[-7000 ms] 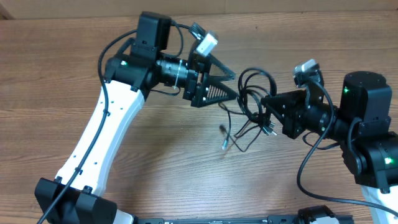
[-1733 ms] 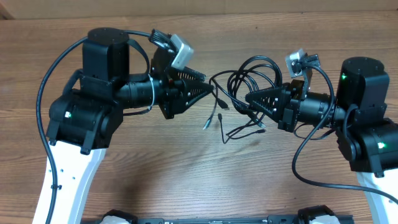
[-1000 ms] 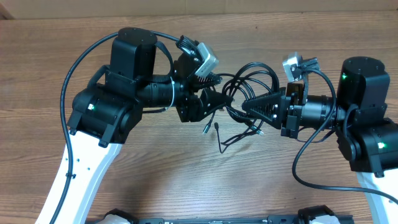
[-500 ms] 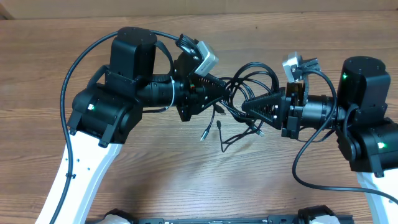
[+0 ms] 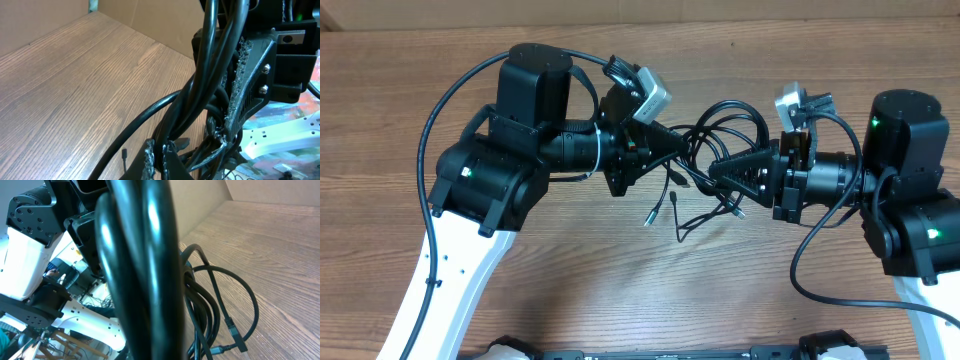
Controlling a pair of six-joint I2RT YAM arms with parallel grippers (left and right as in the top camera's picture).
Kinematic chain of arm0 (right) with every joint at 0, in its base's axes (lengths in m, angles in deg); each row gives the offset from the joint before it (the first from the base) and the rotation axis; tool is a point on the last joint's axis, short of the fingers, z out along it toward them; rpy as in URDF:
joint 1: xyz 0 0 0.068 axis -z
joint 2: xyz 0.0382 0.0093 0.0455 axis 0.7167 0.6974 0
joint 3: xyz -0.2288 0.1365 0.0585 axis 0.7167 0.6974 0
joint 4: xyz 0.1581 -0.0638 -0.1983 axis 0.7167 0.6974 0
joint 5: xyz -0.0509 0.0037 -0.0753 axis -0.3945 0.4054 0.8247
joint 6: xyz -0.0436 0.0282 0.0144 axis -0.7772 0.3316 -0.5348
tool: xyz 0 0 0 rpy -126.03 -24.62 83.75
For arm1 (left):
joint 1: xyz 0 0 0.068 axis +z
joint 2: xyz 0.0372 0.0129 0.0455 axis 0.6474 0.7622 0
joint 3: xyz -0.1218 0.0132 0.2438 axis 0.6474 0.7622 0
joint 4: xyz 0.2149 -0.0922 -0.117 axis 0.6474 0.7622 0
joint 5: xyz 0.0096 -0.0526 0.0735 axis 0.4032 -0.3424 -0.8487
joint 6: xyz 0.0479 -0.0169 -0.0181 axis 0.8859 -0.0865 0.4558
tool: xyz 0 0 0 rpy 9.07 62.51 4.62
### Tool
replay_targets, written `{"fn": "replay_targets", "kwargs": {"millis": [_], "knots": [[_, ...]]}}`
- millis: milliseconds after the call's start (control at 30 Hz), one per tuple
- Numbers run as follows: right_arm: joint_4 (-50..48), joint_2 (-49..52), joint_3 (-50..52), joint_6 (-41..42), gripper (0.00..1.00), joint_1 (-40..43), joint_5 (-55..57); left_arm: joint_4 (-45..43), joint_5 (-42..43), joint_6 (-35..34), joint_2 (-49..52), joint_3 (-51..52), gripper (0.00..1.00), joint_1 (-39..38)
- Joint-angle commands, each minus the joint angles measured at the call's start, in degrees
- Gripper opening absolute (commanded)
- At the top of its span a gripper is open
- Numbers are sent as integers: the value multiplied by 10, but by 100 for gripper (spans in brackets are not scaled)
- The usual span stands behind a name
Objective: Untangle cables
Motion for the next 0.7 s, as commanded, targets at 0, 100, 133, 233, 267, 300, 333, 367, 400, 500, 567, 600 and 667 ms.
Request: {"fn": "replay_targets", "kwargs": {"millis": [0, 100, 133, 233, 267, 300, 333, 367, 400, 500, 567, 600, 667], "knots": [[-6, -2, 3, -4, 4, 4, -16, -2, -10, -4, 3, -9, 4, -4], [2, -2, 3, -5, 4, 4, -14, -9, -59, -27, 0, -9, 4, -4], [5, -2, 3, -5, 4, 4, -11, -11, -67, -30, -1, -9, 4, -4], [28, -2, 3, -4, 4, 4, 26, -11, -122, -32, -13, -9, 4, -4], [31, -2, 3, -4, 4, 4, 26, -12, -134, -32, -18, -9, 4, -4], [35, -2, 3, -4, 4, 4, 26, -14, -151, -31, -26, -9, 4, -4], [35, -2, 3, -4, 4, 4, 28, -16, -158, -31, -31, -9, 4, -4], [37, -2, 3, -4, 4, 4, 31, -19, -163, -31, -34, -9, 4, -4], [41, -2, 3, -4, 4, 4, 40, -26, -167, -31, -42, -9, 4, -4], [45, -2, 3, -4, 4, 4, 41, -39, -166, -31, -53, -9, 4, -4], [56, -2, 3, -4, 4, 4, 50, -49, -166, -32, -59, -9, 4, -4], [62, -2, 3, -4, 4, 4, 59, -55, -164, -32, -60, -9, 4, -4], [77, -2, 3, -4, 4, 4, 74, -68, -159, -35, -63, -9, 4, -4]]}}
